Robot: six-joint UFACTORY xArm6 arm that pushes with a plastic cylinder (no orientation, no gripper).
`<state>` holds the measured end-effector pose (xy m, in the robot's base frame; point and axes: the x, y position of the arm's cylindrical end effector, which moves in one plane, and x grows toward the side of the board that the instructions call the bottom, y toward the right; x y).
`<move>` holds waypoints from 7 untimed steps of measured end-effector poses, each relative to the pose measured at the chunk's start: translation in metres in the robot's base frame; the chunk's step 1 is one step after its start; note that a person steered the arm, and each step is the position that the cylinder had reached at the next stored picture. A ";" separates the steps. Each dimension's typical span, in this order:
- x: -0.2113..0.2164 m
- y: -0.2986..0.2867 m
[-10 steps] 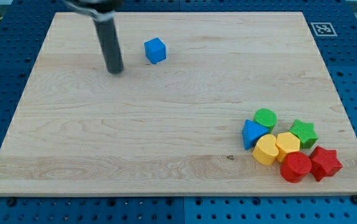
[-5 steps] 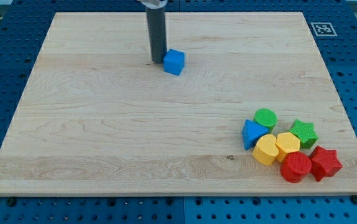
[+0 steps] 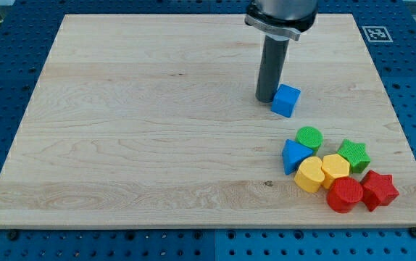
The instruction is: Push the cube into the green circle
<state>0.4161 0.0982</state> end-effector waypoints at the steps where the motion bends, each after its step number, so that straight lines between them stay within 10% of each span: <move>1: 0.000 0.025; 7: 0.032 0.079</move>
<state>0.4483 0.1770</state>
